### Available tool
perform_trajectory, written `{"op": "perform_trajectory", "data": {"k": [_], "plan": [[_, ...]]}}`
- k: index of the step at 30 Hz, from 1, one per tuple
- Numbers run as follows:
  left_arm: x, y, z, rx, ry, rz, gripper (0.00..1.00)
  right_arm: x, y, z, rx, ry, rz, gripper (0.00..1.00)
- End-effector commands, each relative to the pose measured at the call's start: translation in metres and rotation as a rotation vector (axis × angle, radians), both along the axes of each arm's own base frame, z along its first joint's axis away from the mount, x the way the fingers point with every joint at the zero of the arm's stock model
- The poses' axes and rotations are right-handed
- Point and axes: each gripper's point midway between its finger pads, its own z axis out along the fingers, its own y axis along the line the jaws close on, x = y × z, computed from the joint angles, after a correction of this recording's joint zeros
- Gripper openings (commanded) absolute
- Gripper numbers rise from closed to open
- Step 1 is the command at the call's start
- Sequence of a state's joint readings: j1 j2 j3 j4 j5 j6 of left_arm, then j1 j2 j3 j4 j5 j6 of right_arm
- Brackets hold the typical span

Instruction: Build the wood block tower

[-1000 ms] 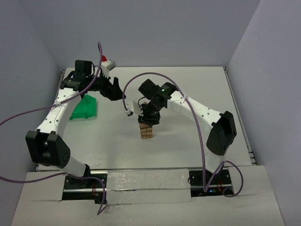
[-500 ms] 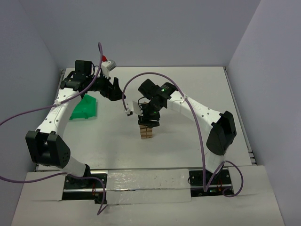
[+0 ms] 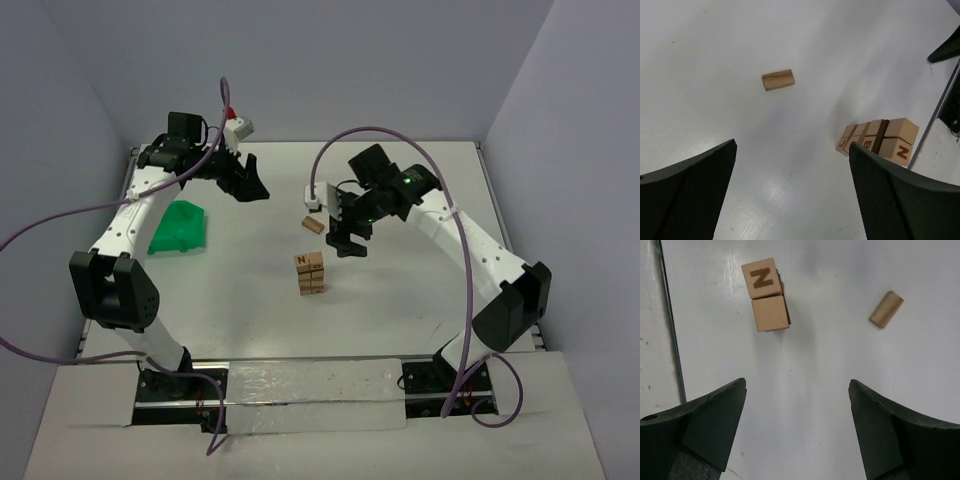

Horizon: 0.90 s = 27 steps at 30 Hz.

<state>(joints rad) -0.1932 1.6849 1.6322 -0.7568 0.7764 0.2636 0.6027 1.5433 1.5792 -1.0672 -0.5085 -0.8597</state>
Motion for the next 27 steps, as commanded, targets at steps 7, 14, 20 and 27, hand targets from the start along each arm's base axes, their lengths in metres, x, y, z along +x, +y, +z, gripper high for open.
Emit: {"op": "perform_trajectory", "data": {"k": [7,14,20,27], "plan": [[0.046,-0.025,-0.024,0.067,-0.005,-0.176,0.97,0.041,-0.053,0.013,0.17,0.048,-0.274,0.92],[0.042,-0.046,-0.088,0.215,-0.067,-0.415,0.9,0.041,-0.071,-0.009,0.227,0.135,-0.379,0.93],[0.045,-0.051,-0.131,0.302,-0.189,-0.698,0.92,0.042,-0.081,-0.018,0.226,0.154,-0.406,0.93],[0.021,-0.065,-0.166,0.311,-0.251,-0.947,0.93,0.048,-0.097,-0.026,0.2,0.157,-0.43,0.93]]}}
